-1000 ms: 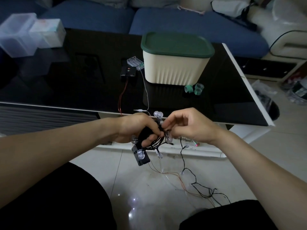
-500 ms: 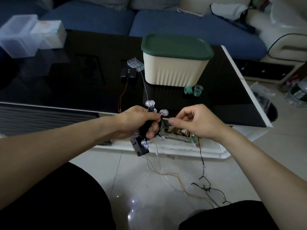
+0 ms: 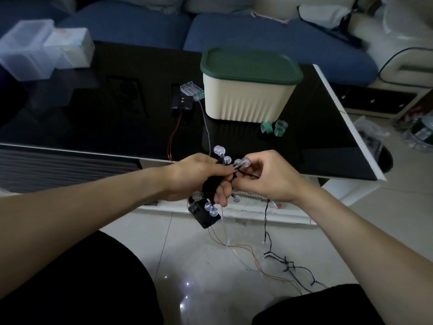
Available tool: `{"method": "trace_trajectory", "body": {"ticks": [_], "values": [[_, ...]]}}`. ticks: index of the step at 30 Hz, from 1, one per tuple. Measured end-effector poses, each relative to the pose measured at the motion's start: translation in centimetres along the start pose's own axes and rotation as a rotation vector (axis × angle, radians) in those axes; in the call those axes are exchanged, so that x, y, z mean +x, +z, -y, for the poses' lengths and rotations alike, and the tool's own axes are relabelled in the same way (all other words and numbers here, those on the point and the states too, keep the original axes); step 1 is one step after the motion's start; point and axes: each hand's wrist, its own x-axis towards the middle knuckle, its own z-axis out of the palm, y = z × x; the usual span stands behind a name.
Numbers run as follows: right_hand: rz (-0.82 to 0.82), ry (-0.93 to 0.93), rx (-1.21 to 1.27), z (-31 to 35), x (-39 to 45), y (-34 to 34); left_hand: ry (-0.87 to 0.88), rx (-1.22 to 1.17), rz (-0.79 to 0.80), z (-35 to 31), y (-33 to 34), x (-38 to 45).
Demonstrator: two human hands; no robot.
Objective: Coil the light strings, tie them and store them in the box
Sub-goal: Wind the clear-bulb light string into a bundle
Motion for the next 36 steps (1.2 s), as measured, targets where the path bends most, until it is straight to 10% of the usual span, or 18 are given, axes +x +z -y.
{"method": "trace_trajectory", "body": {"ticks": [25, 36], "values": [[-0.310, -0.049, -0.044, 0.4, 0.0, 1.4, -0.037, -0.176, 0.030, -1.0, -1.1, -0.6], [0.095, 0.269, -0.102, -0.9, -0.7, -0.6, 0.130, -0.373, -0.340, -1.6, -2.6, -0.4]]}}
